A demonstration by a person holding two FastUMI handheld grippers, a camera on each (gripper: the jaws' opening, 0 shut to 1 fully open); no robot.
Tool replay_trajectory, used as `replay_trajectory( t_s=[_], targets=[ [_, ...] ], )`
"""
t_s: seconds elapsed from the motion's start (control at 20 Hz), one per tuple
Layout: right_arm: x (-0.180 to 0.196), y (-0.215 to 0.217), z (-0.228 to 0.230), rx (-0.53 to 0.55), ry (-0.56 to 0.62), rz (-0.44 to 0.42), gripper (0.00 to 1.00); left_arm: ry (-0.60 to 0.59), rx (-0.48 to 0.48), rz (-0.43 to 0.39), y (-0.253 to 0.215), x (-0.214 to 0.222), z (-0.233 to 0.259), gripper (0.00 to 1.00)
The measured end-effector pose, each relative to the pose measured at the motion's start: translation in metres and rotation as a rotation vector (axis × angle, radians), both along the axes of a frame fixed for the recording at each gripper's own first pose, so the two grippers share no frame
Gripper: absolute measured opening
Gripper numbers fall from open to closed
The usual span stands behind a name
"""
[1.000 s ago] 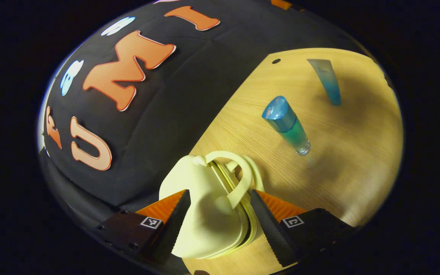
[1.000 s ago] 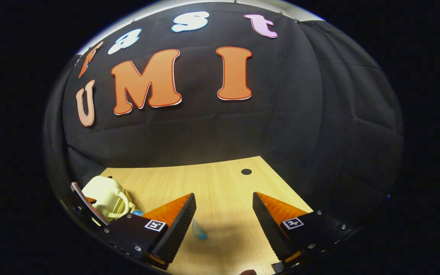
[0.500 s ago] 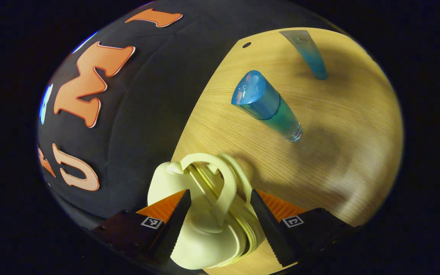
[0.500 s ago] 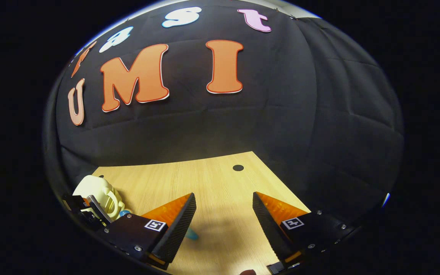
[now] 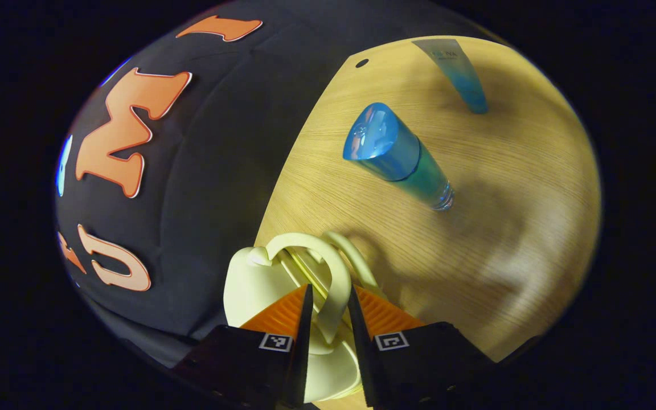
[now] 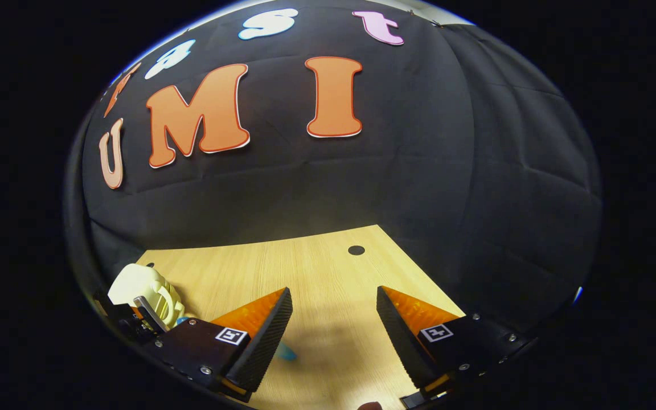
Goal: First open the suitcase, pack the skin care products into it, and then close the suitcase.
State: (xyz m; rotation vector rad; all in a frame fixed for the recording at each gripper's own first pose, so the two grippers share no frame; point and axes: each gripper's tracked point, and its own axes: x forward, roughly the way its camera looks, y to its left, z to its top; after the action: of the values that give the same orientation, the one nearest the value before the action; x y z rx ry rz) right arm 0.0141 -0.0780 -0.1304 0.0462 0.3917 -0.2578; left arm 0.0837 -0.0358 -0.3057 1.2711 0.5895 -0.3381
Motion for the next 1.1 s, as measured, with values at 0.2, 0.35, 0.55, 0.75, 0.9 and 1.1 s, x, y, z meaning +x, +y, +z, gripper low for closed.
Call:
replay_trajectory(
  t_s=[0.2,0.35,0.55,0.75,0.9,1.1],
  targets=[
    [0.000,0.004,0.001,0.006,0.002,0.008,0.95,-0.019,0.016,0.004,-0.004,-0.003,0.009,0.16],
    [0.000,0.004,0.003,0.005,-0.004,0.010,0.95,-0.028,-0.026,0.021,-0.003,0.000,0.016,0.06],
    [0.000,0.009,0.006,0.006,-0.014,0.025,0.95,-0.032,-0.151,0.063,-0.005,0.000,0.043,0.05],
    [0.004,0.026,0.014,0.010,-0.038,0.046,0.95,-0.044,-0.335,0.141,0.013,0.002,0.093,0.05],
    [0.006,0.049,0.022,0.012,-0.062,0.078,0.95,-0.066,-0.477,0.193,0.039,0.002,0.130,0.05],
    [0.003,0.086,0.030,0.000,-0.082,0.115,0.95,-0.076,-0.699,0.249,0.088,-0.002,0.170,0.05]
  ],
)
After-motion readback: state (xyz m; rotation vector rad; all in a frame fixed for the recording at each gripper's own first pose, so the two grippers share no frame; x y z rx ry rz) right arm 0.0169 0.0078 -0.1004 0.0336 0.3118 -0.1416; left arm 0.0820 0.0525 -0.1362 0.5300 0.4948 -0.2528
